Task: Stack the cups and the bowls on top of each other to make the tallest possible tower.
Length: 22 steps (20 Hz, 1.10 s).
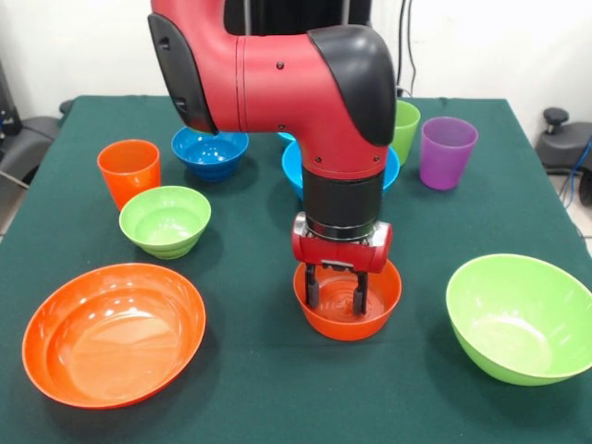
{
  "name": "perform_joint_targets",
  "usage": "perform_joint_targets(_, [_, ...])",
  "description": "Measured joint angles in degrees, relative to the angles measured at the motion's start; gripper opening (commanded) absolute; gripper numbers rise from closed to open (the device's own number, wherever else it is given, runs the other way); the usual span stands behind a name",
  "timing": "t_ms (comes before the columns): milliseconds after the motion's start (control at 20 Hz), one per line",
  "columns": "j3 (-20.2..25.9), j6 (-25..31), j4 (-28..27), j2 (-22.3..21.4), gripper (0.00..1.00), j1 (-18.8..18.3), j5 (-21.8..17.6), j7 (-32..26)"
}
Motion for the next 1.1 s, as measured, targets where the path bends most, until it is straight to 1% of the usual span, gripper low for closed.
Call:
perform_joint_targets(450, [2.3, 1.1, 0.1, -0.3, 1.00, -1.4, -3.1, -0.1])
perform_joint_targets(1100, [3.6, 1.1, 0.9, -0.8, 1.00, -2.2, -6.3, -0.1])
